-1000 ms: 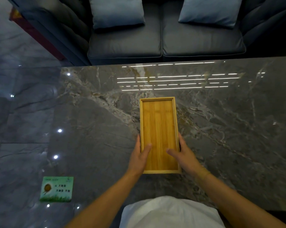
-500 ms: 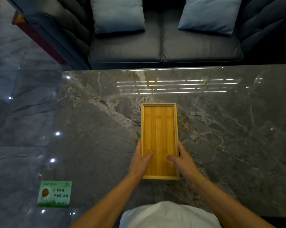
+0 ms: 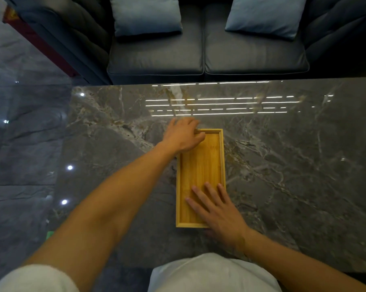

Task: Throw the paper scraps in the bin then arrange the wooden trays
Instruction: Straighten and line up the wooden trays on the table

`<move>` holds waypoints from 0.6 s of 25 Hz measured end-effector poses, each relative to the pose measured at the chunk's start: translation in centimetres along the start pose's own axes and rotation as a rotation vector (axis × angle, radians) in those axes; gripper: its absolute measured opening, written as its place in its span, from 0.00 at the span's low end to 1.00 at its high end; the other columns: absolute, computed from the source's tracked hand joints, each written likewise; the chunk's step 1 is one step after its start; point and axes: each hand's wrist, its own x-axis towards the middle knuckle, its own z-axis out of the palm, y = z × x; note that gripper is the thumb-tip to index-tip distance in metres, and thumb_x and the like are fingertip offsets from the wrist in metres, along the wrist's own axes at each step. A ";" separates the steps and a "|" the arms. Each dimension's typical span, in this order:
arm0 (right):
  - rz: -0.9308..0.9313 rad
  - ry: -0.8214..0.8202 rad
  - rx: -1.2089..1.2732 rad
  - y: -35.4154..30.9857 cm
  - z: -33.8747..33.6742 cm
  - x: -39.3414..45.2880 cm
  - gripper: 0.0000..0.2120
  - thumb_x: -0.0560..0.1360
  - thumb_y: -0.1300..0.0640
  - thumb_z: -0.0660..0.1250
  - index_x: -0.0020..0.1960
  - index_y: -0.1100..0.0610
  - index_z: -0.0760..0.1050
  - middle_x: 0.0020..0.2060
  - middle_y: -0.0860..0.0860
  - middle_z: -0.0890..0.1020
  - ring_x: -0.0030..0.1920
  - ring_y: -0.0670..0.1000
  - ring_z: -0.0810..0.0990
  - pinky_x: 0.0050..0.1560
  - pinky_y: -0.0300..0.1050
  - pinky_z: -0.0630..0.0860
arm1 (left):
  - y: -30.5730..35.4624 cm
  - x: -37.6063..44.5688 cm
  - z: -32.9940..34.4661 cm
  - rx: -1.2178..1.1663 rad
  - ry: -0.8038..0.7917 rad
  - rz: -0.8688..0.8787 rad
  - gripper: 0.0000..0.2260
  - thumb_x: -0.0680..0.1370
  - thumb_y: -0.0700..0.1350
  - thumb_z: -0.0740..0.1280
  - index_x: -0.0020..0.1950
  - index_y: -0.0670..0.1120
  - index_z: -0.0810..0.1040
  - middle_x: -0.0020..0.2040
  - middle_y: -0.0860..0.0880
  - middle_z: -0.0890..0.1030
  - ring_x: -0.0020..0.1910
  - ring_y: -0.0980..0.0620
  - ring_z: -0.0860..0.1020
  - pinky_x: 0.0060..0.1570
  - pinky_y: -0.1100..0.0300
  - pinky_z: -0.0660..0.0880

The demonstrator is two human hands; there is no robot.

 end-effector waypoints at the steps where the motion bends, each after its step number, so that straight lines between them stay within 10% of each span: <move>1: 0.018 0.002 -0.019 0.0 0.1 0.1 0.55 0.61 0.40 0.77 0.78 0.50 0.49 0.77 0.55 0.59 0.74 0.66 0.58 0.69 0.70 0.57 | 0.3 0.9 -0.2 0.047 -0.110 -0.003 0.26 0.78 0.61 0.58 0.72 0.47 0.67 0.72 0.42 0.71 0.70 0.42 0.68 0.70 0.43 0.62; 6: 0.030 -0.020 -0.009 0.1 0.6 0.1 0.56 0.61 0.40 0.78 0.78 0.49 0.48 0.77 0.55 0.59 0.73 0.67 0.60 0.69 0.70 0.53 | 1.0 1.7 0.4 0.041 -0.195 -0.057 0.23 0.76 0.59 0.62 0.64 0.45 0.72 0.62 0.41 0.78 0.58 0.41 0.76 0.56 0.46 0.74; 10: -0.081 0.097 0.002 1.1 0.0 -0.3 0.49 0.67 0.34 0.68 0.78 0.45 0.44 0.78 0.54 0.52 0.76 0.65 0.50 0.72 0.73 0.49 | 0.3 0.4 0.3 0.021 -0.086 -0.008 0.32 0.77 0.63 0.61 0.76 0.50 0.60 0.76 0.43 0.63 0.75 0.42 0.60 0.74 0.39 0.53; 13: 0.278 0.221 0.295 1.4 -0.3 -1.6 0.43 0.71 0.31 0.60 0.77 0.44 0.43 0.78 0.51 0.49 0.77 0.59 0.50 0.73 0.66 0.57 | 0.0 -5.2 2.5 -0.397 0.301 -0.115 0.32 0.74 0.60 0.67 0.74 0.52 0.61 0.73 0.46 0.64 0.71 0.46 0.63 0.70 0.44 0.63; 15: 0.628 0.260 0.741 1.1 0.0 -1.9 0.46 0.70 0.36 0.68 0.77 0.43 0.43 0.76 0.49 0.53 0.74 0.54 0.56 0.72 0.58 0.62 | -0.1 -10.8 5.8 -0.743 0.291 -0.311 0.32 0.72 0.60 0.70 0.72 0.55 0.61 0.69 0.49 0.65 0.65 0.51 0.68 0.63 0.49 0.71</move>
